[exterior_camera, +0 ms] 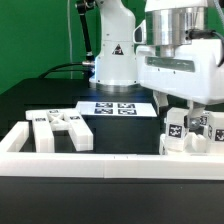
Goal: Assemble chair
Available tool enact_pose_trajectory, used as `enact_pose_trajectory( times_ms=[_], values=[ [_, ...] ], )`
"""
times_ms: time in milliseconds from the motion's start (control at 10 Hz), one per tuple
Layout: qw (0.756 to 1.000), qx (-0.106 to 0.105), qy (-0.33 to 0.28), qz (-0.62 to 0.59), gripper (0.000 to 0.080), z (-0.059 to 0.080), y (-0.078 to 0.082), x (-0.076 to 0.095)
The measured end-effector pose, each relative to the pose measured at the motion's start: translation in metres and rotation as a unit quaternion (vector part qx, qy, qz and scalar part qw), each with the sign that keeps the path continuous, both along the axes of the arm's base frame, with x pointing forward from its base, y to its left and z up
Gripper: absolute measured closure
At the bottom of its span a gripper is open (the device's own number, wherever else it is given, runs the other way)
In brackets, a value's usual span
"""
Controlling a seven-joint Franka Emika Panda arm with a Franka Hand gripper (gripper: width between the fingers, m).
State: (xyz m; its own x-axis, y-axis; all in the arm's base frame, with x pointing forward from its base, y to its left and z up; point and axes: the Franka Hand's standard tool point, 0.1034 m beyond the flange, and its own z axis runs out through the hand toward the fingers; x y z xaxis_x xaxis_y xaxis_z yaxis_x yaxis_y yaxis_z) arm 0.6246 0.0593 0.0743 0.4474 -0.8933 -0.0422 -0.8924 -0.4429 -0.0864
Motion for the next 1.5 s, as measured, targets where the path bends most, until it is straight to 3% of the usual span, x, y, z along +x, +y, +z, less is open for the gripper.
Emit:
enact_pose_trajectory(
  times_ms=[400,700,900,1000,1100,1200,1300,1500],
  values=[
    [0.985,-0.019,-0.011,0.174,0.0151,0.0001,-0.0018,0.0004],
    [0.954,-0.036,-0.014,0.298,0.0151,0.0001,-0.0034,0.0003],
    [0.948,-0.040,-0.014,0.316,0.0151,0.0001,-0.0035,0.0002],
    [0.948,-0.040,-0.014,0.316,0.0264,-0.0001,-0.0040,0.0000],
    [0.948,-0.040,-0.014,0.316,0.0264,-0.0002,-0.0041,-0.0001],
    [0.948,-0.040,-0.014,0.316,0.0432,-0.0002,-0.0042,-0.0001],
    [0.948,-0.040,-0.014,0.316,0.0511,-0.0003,-0.0042,-0.0002],
    [0.951,-0.039,-0.013,0.307,0.0511,-0.0004,-0.0042,-0.0002]
  ],
)
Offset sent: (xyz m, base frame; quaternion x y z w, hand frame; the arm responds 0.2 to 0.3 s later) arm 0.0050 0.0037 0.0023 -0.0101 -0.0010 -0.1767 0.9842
